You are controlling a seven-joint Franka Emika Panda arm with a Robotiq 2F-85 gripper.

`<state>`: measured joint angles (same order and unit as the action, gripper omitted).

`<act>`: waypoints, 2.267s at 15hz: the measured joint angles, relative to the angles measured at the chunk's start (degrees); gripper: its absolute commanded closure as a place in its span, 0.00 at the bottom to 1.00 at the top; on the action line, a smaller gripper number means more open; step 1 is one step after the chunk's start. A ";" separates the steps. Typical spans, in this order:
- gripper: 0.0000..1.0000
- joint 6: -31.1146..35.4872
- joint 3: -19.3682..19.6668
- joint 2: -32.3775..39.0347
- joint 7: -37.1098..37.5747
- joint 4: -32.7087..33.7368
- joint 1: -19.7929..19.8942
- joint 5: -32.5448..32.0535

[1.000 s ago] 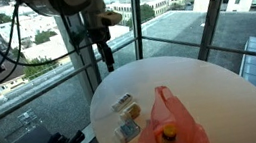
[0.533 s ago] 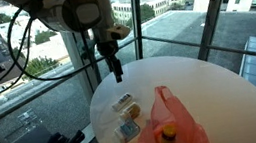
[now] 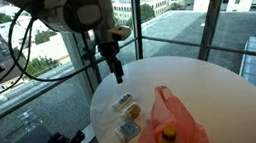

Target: Put the white bottle into the carrier bag

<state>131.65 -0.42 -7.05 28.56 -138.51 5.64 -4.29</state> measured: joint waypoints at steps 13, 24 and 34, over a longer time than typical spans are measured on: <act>0.00 9.18 6.99 10.85 -14.89 1.39 1.14 4.01; 0.00 15.91 7.28 21.74 -15.58 1.68 1.14 4.01; 0.29 17.76 7.48 26.71 -15.60 3.31 0.92 3.98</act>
<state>149.41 7.05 19.66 12.96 -135.21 6.56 -0.32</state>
